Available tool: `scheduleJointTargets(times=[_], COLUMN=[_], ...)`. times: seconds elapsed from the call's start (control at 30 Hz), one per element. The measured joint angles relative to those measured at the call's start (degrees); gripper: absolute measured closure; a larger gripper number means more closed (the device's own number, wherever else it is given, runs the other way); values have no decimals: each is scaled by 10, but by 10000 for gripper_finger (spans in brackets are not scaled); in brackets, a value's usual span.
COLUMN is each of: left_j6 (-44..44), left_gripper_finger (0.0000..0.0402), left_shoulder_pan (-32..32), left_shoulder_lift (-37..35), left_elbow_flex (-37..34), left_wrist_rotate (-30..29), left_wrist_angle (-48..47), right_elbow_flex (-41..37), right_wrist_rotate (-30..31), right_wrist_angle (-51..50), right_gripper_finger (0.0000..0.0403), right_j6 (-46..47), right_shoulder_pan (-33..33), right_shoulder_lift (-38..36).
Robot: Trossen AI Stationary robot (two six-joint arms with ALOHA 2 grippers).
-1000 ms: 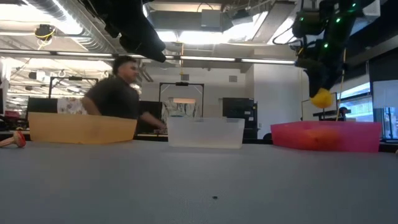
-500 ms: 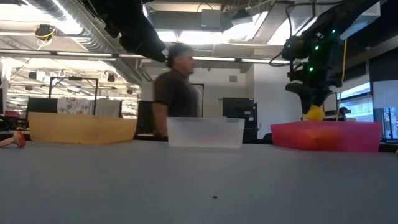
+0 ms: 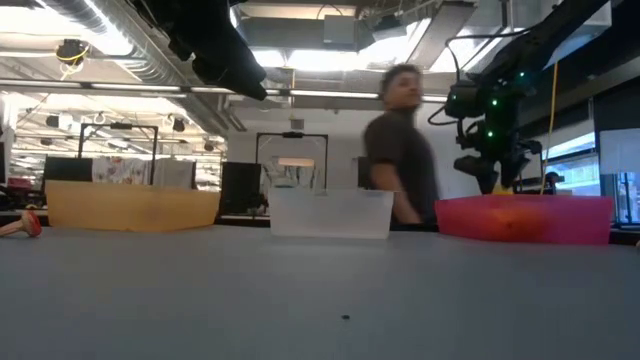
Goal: Sort produce into baskets
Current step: Put the lemon into the pink bin
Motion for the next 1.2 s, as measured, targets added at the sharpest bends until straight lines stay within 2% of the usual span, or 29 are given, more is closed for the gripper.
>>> scheduleJointTargets(times=[0.2, 0.4, 0.57, 0.7, 0.87, 1.03, 1.2], left_j6=[0, 0, 0, 0, -3, -3, -3], left_gripper_finger=[123, 123, 123, 123, 123, 123, 123], left_shoulder_pan=[0, 0, 1, 1, 0, 3, 4], left_shoulder_lift=[0, 0, 0, 0, 0, 1, 1], left_elbow_flex=[0, 0, 0, 0, 0, 0, 0], left_wrist_rotate=[-1, -1, -1, -1, -1, -1, -2], left_wrist_angle=[0, 0, 0, 0, 0, 0, 0], right_elbow_flex=[0, 0, 0, 0, 0, 0, 0], right_wrist_rotate=[-21, -52, -60, -70, -114, -162, -190], right_wrist_angle=[-17, -64, -105, -155, -226, -275, -282], right_gripper_finger=[120, 114, 114, 114, 113, 113, 113], right_j6=[-1, -1, -1, 18, 67, 124, 184], right_shoulder_pan=[0, 5, 44, 103, 204, 314, 417], right_shoulder_lift=[0, -18, -63, -100, -136, -144, -144])
